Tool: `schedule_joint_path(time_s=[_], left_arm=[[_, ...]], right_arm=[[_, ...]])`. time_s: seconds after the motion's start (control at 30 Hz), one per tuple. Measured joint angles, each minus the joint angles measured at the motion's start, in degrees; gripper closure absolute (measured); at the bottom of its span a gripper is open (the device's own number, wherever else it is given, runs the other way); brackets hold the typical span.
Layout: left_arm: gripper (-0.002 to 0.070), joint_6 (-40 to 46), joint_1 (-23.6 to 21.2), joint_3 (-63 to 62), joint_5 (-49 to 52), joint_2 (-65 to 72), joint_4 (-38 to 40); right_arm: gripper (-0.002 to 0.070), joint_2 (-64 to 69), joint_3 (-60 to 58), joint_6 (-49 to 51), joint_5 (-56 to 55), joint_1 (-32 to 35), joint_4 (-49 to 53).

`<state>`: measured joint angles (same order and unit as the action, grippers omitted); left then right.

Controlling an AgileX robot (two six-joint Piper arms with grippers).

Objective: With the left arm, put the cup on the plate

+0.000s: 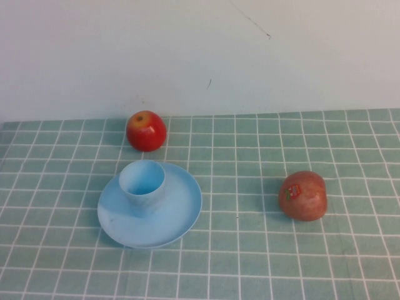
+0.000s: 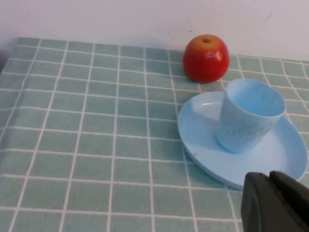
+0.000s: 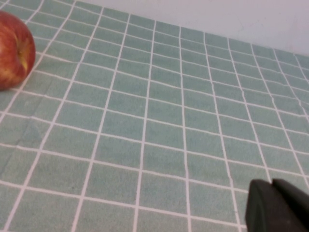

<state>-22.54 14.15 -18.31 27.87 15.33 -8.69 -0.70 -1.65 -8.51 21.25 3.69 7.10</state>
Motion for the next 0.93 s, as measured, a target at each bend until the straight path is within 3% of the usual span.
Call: schedule_joint_path(time_s=[0.4, 0.93], left_arm=[[0.0676, 0.0, -10.2, 18.7, -4.1, -15.4, 7.1], [0.0676, 1.2, -10.7, 19.0, -5.3, -15.6, 8.1]], right_arm=[[0.0678, 0.0, 0.0, 0.0, 0.0, 0.0, 0.0], [0.0678, 0.0, 0.0, 0.0, 0.0, 0.0, 0.0]])
